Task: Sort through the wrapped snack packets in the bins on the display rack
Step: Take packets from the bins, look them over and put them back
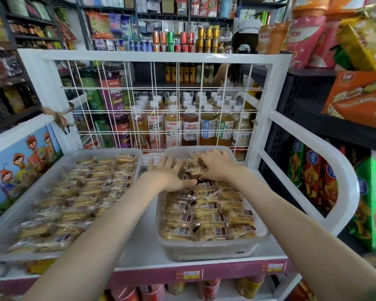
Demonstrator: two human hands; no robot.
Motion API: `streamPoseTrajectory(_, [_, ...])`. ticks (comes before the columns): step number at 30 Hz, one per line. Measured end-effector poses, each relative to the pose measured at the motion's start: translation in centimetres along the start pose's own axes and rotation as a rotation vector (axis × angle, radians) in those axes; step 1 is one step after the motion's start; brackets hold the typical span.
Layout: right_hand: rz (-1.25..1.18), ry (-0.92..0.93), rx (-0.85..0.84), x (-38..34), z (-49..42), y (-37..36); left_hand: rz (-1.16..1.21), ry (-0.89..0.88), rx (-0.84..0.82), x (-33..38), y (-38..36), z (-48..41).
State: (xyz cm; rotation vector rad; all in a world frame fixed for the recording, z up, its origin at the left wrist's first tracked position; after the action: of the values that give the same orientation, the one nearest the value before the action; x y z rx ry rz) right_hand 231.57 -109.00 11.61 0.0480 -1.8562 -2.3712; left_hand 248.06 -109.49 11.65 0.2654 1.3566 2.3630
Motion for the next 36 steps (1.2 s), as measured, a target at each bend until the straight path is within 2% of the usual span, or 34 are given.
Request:
streamPoseTrajectory(5, [-0.016,0.04,0.026,0.2,0.4,0.4,0.001,-0.007,0.014,0.1,0.1,0.2])
streamPoseTrajectory(13, [-0.457,0.081,0.172,1.0,2.2,0.1,0.027,-0.025,0.026,-0.1,-0.2,0.6])
streamPoseTrajectory(16, [-0.464,0.09,0.132,0.6,2.7,-0.1,0.032,-0.028,0.029,0.0,-0.4,0.6])
streamPoseTrajectory(19, [-0.362,0.086,0.089,0.3,2.8,-0.1,-0.005,-0.011,0.034,0.1,-0.5,0.8])
streamPoseTrajectory(22, [-0.407,0.053,0.126,0.4,2.7,-0.3,-0.022,0.008,0.028,0.0,-0.4,0.6])
streamPoseTrajectory(26, [-0.594,-0.013,0.262,1.2,2.7,-0.2,-0.019,0.011,0.044,0.1,-0.5,0.4])
streamPoseTrajectory(32, [-1.087,-0.12,0.449,2.3,4.4,1.6,0.012,0.017,0.072,0.6,-0.6,0.3])
streamPoseTrajectory(34, [-1.232,-0.103,0.483,1.9,5.1,1.6,0.052,-0.012,0.123,0.5,-0.7,0.5])
streamPoseTrajectory(36, [-1.371,-0.047,0.495,1.1,6.2,1.5,0.202,-0.09,0.227,0.7,-0.8,0.6])
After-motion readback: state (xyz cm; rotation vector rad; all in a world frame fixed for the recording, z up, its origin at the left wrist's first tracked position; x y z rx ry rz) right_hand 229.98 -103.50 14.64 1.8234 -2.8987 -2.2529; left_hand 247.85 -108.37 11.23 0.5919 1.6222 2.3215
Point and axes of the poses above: each hand's wrist, its own z-axis away from the middle knuckle, its own y-axis out of the back of the hand, x = y × z, the point moved 2 cm from there along -z, towards the middle knuckle, and after that the axes turned 14 degrees about -x, right-handed, at the moved point
